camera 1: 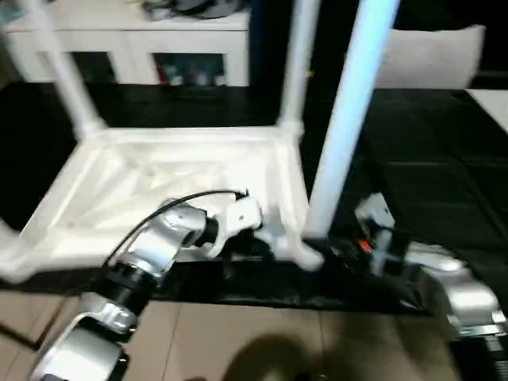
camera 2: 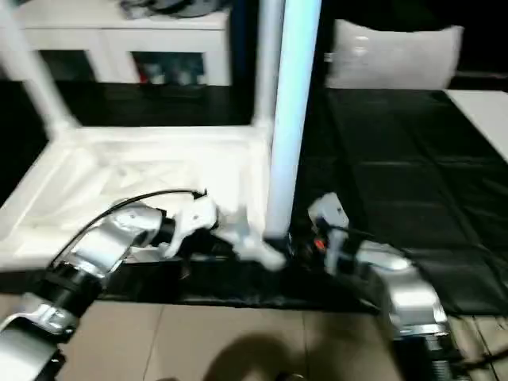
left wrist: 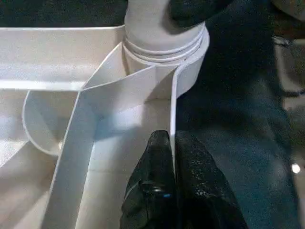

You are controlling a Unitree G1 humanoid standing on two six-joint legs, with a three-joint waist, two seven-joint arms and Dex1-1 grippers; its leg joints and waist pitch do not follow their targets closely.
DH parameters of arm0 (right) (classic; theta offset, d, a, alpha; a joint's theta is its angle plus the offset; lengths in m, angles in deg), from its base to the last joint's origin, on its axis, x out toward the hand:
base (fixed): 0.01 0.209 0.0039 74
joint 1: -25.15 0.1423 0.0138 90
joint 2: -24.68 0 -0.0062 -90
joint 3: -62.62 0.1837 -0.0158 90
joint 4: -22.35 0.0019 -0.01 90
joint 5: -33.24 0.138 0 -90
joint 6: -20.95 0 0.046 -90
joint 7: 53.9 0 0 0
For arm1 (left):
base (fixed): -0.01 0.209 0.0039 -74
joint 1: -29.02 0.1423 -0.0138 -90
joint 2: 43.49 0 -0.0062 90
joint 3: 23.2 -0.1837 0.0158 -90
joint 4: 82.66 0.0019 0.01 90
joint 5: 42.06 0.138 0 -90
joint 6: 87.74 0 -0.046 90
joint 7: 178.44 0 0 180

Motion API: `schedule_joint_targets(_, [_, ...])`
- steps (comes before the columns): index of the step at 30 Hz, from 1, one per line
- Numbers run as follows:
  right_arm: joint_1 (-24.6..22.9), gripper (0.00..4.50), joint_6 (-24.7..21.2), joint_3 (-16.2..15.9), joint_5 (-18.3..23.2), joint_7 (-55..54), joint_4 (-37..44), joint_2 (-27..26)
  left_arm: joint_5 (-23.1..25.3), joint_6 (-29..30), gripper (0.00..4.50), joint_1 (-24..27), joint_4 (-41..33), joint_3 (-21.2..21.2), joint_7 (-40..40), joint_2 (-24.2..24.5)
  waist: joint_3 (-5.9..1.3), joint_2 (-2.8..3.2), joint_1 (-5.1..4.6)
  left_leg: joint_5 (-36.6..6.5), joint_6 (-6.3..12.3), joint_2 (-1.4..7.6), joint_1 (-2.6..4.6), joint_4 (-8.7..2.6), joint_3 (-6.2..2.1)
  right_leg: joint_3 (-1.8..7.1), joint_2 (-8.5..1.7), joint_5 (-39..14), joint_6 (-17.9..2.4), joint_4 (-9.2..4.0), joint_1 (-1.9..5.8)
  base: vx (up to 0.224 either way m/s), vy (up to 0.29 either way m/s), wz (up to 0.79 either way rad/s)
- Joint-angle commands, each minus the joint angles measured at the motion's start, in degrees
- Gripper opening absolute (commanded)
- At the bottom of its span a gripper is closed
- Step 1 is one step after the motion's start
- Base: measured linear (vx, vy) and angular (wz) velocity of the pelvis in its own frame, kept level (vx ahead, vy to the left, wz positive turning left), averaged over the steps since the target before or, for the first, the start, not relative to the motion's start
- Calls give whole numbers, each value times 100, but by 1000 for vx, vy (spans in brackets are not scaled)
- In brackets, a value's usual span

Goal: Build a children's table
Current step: Rotate leg to tighten

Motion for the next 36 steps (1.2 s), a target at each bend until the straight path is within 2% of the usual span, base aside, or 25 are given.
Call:
schedule_joint_targets(1, [176, 204, -277, -296, -23, -586, -69, -516, -233, 180, 0, -144, -73, -44, -359, -566, -368, -76, -28, -1187, 391, -9, -63, -345, -3, 95, -302, -3239, 238, -600, 393, 0, 0, 0])
schedule_joint_targets(3, [265, 204, -331, -247, -158, -1149, -118, -794, -206, 348, 0, -204, 32, 71, -750, -808, -365, -73, -109, -1217, 407, -14, -48, -331, -2, 80, -299, -3236, 224, -627, 359, 0, 0, 0])
schedule_joint_targets(4, [348, 204, -410, -157, -189, -1529, -182, -988, -188, 406, 0, -246, 100, 130, -950, -933, -359, -61, -158, -1315, 422, -21, -31, -319, -10, 34, -295, -3337, 272, -663, 361, 0, 0, 0])
schedule_joint_targets(6, [579, 204, -263, 8, -490, -2476, -433, -1433, -114, 527, 0, -360, 264, 315, -1591, -1237, -351, -38, -280, -1435, 406, 4, -23, -315, -36, -12, -298, -3346, 280, -698, 349, 0, 0, 0])
schedule_joint_targets(7, [613, 204, -195, 16, -552, -2623, -478, -1502, -102, 565, 0, -378, 274, 350, -1707, -1290, -368, -26, -297, -1473, 406, 15, -10, -316, -52, -22, -308, -3305, 288, -704, 367, 0, 0, 0])
schedule_joint_targets(8, [660, 204, -61, 83, -503, -2743, -564, -1626, -81, 584, 0, -396, 279, 391, -1875, -1363, -394, -20, -311, -1424, 462, 73, -43, -354, -90, 5, -339, -2974, 240, -647, 429, 0, 0, 0])
schedule_joint_targets(9, [690, 204, 19, 138, -471, -2830, -614, -1722, -59, 608, 0, -406, 275, 421, -1992, -1418, -390, -11, -304, -1404, 490, 100, -60, -373, -103, 23, -360, -2864, 208, -630, 436, 0, 0, 0])
schedule_joint_targets(10, [714, 204, 60, 181, -458, -2927, -647, -1804, -37, 609, 0, -406, 260, 427, -2063, -1457, -385, -24, -299, -1418, 503, 93, -48, -373, -87, 49, -361, -2791, 148, -619, 405, 0, 0, 0])
schedule_joint_targets(12, [742, 257, 133, 200, -500, -3028, -685, -1874, -8, 613, 0, -398, 233, 412, -2098, -1489, -397, -60, -268, -1243, 516, 56, -63, -374, -71, 84, -378, -2661, 13, -570, 418, 0, 0, 0])
schedule_joint_targets(13, [748, 273, 202, 181, -550, -3050, -699, -1881, 21, 604, 0, -382, 201, 384, -2089, -1483, -413, -54, -237, -989, 582, 74, -104, -388, -75, 128, -387, -2396, -112, -500, 439, 0, 0, 0])
schedule_joint_targets(15, [738, 280, 314, 146, -628, -3040, -726, -1850, 68, 569, 0, -348, 143, 315, -2035, -1445, -421, -56, -226, -908, 598, 79, -111, -386, -74, 137, -391, -2315, -146, -482, 444, 0, 0, 0])
schedule_joint_targets(17, [707, 314, 557, 178, -683, -2937, -775, -1781, 100, 538, 0, -282, 60, 242, -1940, -1375, -453, -67, -159, -477, 706, 90, -134, -368, -62, 213, -411, -1823, -368, -365, 450, 0, 0, 0])
schedule_joint_targets(19, [666, 326, 726, 266, -579, -2725, -768, -1653, 106, 495, 0, -239, 24, 201, -1852, -1279, -453, -72, -139, -366, 761, 86, -144, -360, -57, 227, -405, -1684, -432, -331, 450, 0, 0, 0])
schedule_joint_targets(20, [637, 326, 777, 303, -508, -2594, -721, -1556, 116, 474, 0, -225, 25, 185, -1810, -1217, -470, -73, -92, -199, 854, 81, -160, -342, -50, 247, -405, -1465, -491, -275, 465, 0, 0, 0])
schedule_joint_targets(22, [596, 359, 823, 348, -427, -2425, -652, -1431, 138, 425, 0, -214, 42, 165, -1763, -1136, -469, -67, -49, -65, 940, 96, -148, -336, -45, 262, -393, -1319, -544, -246, 457, 0, 0, 0])
schedule_joint_targets(24, [481, 368, 808, 280, -265, -1713, -469, -1041, 149, 264, 0, -202, 81, 118, -1545, -962, -461, -40, -4, -66, 959, 102, -137, -338, -41, 260, -388, -1347, -554, -245, 459, 0, 0, 0])
schedule_joint_targets(25, [422, 379, 808, 232, -200, -1360, -391, -837, 164, 165, 0, -194, 91, 83, -1426, -874, -457, -49, 45, -177, 968, 115, -116, -342, -37, 256, -378, -1446, -515, -263, 454, 0, 0, 0])
schedule_joint_targets(26, [422, 394, 808, 232, -200, -1360, -391, -837, 164, 165, 0, -194, 91, 83, -1426, -874, -445, -58, 49, -237, 970, 122, -113, -350, -24, 261, -375, -1527, -507, -281, 446, 0, 0, 0])
schedule_joint_targets(28, [278, 413, 751, 154, -75, -423, -223, -154, 140, -8, 0, -161, 61, -14, -989, -593, -433, -55, 122, -416, 878, 120, -94, -363, -21, 255, -368, -1785, -409, -314, 455, 0, 0, 0])
schedule_joint_targets(30, [245, 413, 689, 126, 1, 103, -182, 265, 148, -186, 0, -146, 62, -126, -682, -391, -432, -54, 147, -490, 854, 125, -83, -368, -25, 263, -367, -1855, -381, -314, 447, 0, 0, 0])
schedule_joint_targets(31, [239, 438, 657, 106, 42, 292, -167, 407, 160, -288, 0, -137, 60, -185, -552, -312, -416, -65, 154, -584, 837, 125, -75, -375, -13, 271, -362, -1974, -355, -336, 437, 0, 0, 0])
schedule_joint_targets(32, [237, 438, 639, 94, 66, 386, -160, 474, 168, -349, 0, -132, 61, -219, -485, -270, -399, -71, 170, -706, 783, 111, -54, -384, -1, 264, -361, -2190, -314, -369, 424, 0, 0, 0])
schedule_joint_targets(34, [265, 438, 652, 52, 114, 796, -170, 744, 112, -546, 0, -89, -2, -323, -89, -113, -407, -83, 203, -780, 719, 92, -34, -385, 6, 259, -365, -2396, -249, -395, 425, 0, 0, 0])
schedule_joint_targets(36, [306, 438, 655, 14, 286, 1404, -195, 1033, 14, -747, 0, -23, -121, -441, 391, 67, -417, -79, 232, -710, 710, 110, -37, -387, 2, 279, -365, -2315, -290, -373, 414, 0, 0, 0])
